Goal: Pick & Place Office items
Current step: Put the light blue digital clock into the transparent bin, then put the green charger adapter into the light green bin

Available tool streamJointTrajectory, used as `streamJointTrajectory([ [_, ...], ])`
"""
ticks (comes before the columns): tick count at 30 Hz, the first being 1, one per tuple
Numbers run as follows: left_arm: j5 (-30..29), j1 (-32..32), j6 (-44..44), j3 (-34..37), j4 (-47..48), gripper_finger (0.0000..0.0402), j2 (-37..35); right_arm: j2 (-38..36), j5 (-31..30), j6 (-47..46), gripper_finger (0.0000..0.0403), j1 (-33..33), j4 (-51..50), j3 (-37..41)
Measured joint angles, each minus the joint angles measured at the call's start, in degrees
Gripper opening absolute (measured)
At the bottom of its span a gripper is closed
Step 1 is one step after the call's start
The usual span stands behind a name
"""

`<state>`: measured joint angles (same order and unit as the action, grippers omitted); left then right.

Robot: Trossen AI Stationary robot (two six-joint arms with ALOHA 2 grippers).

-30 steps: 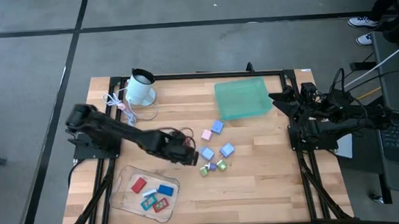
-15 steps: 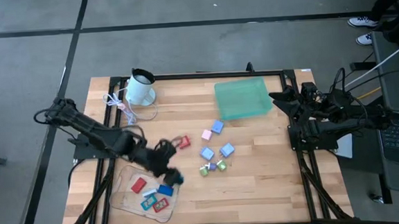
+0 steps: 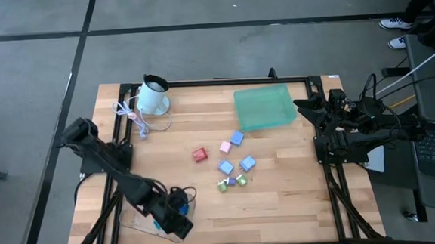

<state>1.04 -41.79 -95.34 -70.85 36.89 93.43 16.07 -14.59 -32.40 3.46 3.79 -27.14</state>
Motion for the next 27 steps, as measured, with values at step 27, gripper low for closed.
streamJointTrajectory([
  [27, 2.24, -2.15, -8.97, 0.15, -0.75, 0.0353, 4.33, 0.00, 0.26, -0.17, 0.0261, -0.02, -0.46, -0.01],
])
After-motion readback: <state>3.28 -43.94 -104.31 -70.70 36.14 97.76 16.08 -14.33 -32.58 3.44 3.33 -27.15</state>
